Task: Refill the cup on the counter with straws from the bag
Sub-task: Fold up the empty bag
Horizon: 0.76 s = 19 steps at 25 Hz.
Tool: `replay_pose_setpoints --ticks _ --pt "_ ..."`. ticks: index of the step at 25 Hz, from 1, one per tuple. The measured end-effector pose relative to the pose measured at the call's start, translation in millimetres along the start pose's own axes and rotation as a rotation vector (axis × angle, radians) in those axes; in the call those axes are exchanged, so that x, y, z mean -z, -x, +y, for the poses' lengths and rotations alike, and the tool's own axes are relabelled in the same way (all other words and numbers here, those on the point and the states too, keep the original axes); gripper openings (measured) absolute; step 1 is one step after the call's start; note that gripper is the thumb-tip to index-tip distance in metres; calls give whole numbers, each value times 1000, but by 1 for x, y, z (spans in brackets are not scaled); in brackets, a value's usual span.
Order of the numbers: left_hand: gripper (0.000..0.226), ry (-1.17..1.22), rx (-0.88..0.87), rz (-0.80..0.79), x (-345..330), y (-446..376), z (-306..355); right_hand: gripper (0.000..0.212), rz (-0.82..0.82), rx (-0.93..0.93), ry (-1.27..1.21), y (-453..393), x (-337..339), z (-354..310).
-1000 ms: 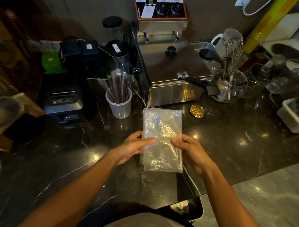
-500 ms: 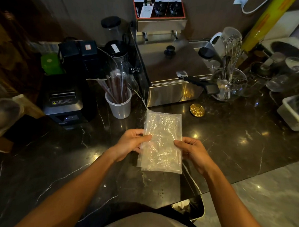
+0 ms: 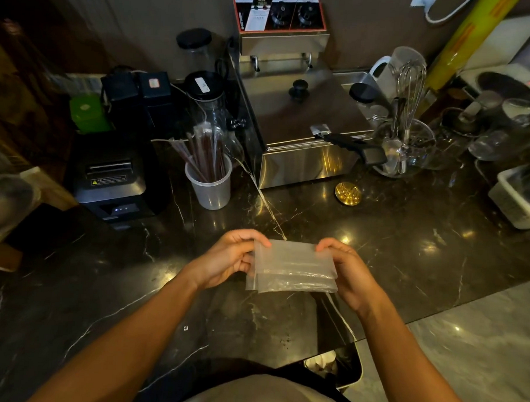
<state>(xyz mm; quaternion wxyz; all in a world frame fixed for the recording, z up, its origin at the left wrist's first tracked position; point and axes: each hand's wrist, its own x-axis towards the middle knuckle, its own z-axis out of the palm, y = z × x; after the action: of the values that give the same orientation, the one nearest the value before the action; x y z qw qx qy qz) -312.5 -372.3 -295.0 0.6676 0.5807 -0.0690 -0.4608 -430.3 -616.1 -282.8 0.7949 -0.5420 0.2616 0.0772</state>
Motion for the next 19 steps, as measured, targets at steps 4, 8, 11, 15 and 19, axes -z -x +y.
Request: replay_pose_setpoints --ticks 4,8,11,15,19 --pt "44 -121 -35 61 -1 0 0 30 17 -9 -35 2 -1 0" --pt "36 -213 -76 82 -2 0 5 39 -11 -35 -3 3 11 3" --pt "37 -257 -97 128 -10 -4 8 48 -67 -116 120 9 19 6" --pt "29 -175 -78 145 -21 -10 7 41 21 -92 131 23 21 11" --pt "26 -103 110 58 -36 -12 2 12 113 -16 52 44 23 17"
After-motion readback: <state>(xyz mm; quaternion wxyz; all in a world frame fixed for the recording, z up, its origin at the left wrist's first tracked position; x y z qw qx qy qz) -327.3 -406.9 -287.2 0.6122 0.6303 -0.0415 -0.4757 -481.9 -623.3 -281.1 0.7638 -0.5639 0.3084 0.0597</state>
